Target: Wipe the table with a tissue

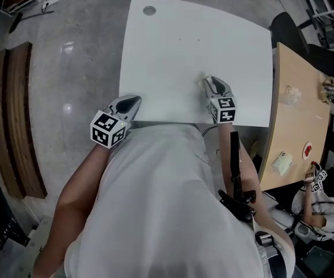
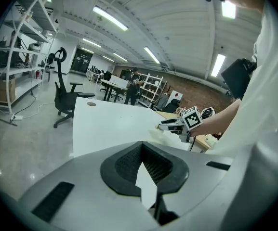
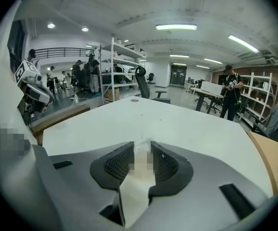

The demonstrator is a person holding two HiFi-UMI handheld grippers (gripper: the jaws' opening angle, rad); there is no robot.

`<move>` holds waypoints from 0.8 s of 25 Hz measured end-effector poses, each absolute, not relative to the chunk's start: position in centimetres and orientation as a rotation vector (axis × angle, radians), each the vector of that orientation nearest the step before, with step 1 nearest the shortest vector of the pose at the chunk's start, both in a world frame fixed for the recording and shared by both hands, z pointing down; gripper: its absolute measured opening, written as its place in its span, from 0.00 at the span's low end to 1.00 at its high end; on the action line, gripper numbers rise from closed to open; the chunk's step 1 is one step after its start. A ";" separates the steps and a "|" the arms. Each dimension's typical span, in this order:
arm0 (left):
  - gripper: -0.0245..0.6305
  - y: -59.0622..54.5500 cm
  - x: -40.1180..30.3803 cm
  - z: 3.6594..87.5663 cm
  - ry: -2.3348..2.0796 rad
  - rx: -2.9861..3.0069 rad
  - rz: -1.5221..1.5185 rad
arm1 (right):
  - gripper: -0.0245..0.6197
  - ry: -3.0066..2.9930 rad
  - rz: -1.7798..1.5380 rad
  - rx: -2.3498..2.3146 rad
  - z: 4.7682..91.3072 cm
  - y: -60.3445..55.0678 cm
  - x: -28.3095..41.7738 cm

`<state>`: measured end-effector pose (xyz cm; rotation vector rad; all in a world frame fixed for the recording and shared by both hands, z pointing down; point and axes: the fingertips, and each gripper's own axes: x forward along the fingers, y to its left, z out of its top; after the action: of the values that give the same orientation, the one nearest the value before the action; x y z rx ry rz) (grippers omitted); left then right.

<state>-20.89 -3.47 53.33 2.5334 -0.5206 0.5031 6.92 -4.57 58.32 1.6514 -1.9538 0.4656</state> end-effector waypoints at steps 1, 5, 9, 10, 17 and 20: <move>0.04 -3.4 -20.7 53.3 -0.516 2.537 0.506 | 0.21 -1.957 0.475 1.624 58.8 -4.2 7.1; 0.04 -3.3 -20.1 52.8 -0.505 2.558 0.509 | 0.21 -1.965 0.517 1.519 61.1 -2.9 6.1; 0.04 -3.4 -20.8 52.8 -0.526 2.552 0.509 | 0.21 -1.970 0.528 1.422 62.7 -1.6 3.8; 0.04 -3.4 -21.0 52.9 -0.533 2.546 0.511 | 0.21 -1.966 0.524 1.425 62.9 -1.5 3.5; 0.04 -3.4 -21.9 53.0 -0.540 2.536 0.532 | 0.21 -1.972 0.444 1.465 63.0 -4.0 1.1; 0.04 -3.4 -22.3 53.1 -0.539 2.532 0.540 | 0.20 -2.019 0.393 1.367 62.9 -5.0 -2.7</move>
<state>-22.28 -3.45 53.11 2.5321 -0.5390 0.5399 -2.66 -5.03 62.89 1.3667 -2.0192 0.3926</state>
